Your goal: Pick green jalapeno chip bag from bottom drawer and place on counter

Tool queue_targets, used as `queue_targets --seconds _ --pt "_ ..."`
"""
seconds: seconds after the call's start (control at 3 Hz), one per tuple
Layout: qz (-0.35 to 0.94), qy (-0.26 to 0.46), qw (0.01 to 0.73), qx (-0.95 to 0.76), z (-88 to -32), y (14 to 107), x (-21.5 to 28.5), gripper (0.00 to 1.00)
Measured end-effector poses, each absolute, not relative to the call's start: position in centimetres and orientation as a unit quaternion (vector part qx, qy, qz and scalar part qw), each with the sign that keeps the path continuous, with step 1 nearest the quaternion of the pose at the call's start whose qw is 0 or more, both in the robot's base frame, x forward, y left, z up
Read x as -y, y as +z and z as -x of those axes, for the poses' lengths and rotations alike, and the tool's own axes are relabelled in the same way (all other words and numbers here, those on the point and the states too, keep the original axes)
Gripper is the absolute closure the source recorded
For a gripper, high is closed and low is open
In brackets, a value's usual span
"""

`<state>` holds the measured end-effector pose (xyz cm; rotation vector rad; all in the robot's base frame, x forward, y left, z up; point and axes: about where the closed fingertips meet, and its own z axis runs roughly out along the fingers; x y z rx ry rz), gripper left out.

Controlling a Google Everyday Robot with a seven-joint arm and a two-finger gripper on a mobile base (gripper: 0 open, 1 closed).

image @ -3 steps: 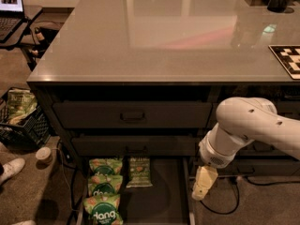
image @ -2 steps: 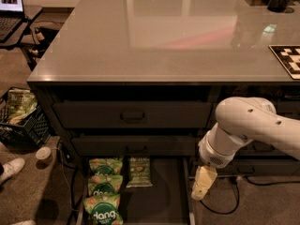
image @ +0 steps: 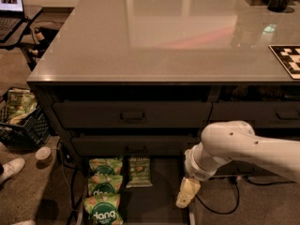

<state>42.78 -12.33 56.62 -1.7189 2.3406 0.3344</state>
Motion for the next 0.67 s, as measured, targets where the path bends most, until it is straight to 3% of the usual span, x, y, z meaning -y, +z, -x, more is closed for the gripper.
queue_targets --seconds 0.67 --pt "0.561 0.143 0.113 -0.807 -44.4 49.9 10.3 0.00"
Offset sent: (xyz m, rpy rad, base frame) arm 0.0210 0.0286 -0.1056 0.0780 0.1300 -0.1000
